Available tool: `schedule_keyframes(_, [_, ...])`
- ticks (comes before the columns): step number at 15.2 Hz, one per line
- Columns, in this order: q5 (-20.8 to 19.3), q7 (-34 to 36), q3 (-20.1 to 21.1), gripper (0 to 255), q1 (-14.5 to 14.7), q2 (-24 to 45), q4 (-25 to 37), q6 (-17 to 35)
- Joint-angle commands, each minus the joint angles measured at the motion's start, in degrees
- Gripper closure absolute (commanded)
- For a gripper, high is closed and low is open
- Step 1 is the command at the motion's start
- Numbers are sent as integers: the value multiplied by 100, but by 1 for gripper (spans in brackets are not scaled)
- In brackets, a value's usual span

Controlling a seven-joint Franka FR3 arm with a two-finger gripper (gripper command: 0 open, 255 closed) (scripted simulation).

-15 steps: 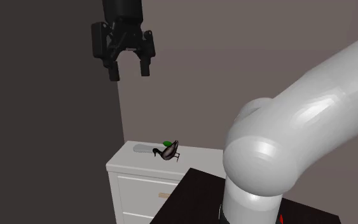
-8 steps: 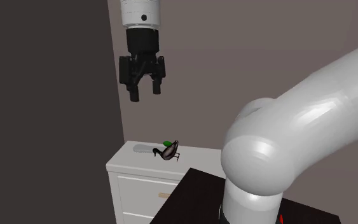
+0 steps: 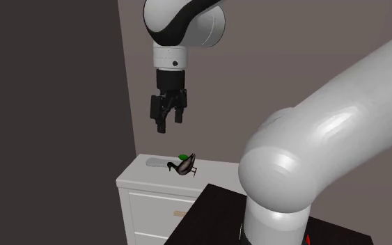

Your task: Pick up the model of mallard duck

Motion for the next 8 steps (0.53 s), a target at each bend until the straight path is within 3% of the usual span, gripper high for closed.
schedule_keyframes(1, [-131, -265, -246, 0, -56, 264, -124, 502])
schedule_keyframes(8, [-317, -1315, -1231, 0, -46, 1618, -208, 2268])
